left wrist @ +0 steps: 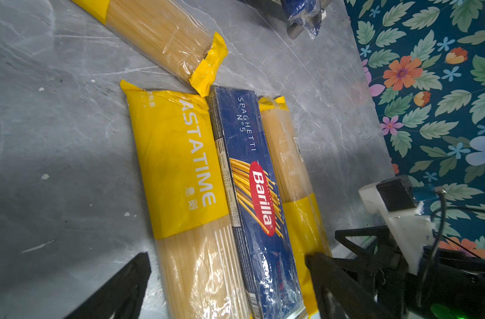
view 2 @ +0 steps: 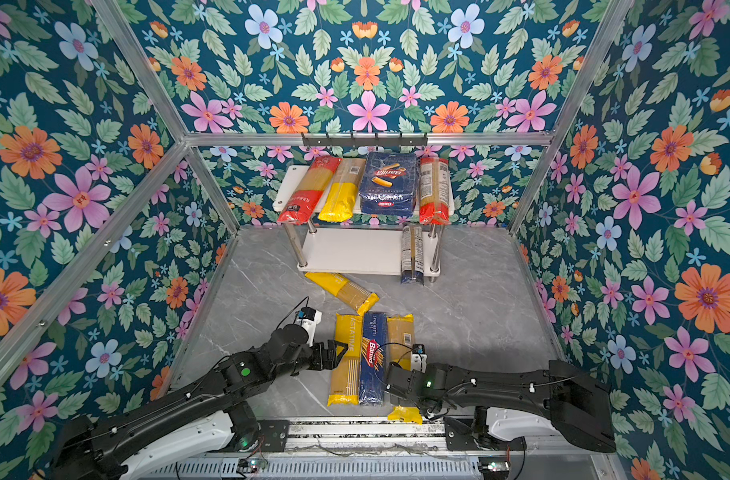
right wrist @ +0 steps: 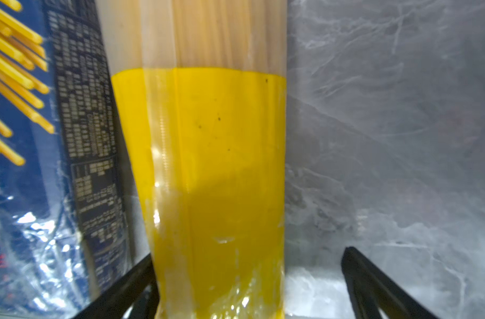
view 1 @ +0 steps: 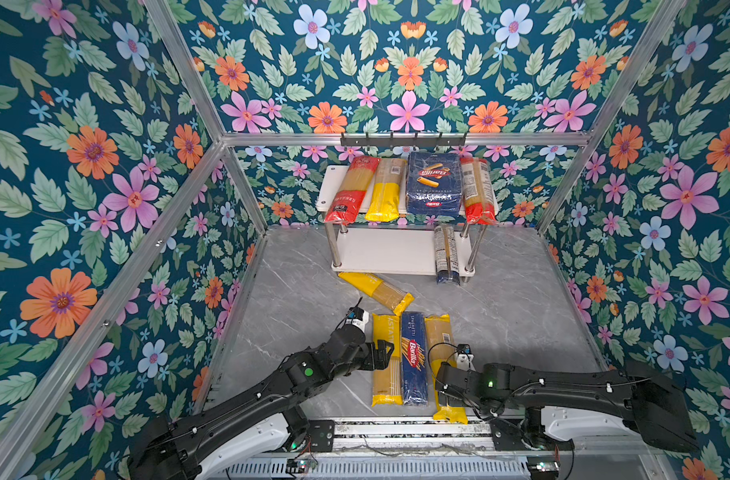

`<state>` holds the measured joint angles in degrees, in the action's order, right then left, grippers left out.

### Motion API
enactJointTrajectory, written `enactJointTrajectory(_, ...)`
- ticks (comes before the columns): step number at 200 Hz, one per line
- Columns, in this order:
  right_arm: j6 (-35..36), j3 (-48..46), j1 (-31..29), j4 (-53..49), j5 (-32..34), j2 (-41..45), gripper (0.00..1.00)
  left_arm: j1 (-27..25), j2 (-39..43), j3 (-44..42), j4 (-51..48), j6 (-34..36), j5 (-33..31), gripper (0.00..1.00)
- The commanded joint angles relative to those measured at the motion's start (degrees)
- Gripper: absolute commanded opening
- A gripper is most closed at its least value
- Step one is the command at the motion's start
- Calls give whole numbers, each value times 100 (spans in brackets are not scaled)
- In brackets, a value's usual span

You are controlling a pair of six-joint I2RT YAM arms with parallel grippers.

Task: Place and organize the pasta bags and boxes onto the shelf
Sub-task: 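Grasp the clear yellow-ended bag beside the Barilla box with the right gripper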

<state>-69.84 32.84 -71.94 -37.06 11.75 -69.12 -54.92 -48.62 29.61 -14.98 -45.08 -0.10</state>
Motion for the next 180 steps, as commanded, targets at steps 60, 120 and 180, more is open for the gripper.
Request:
enactJointTrajectory(60,88,190,-110,251,-168,-581,99,-37,494,6,-467,51,-200,93)
enactJointTrajectory(120,-40,-54,-117,583,-277,-845,96,-46,923,66,-693,219,-3,94)
enactJointTrajectory(180,51,-42,-113,782,-393,-1104,38,-46,854,168,-848,318,-120,94)
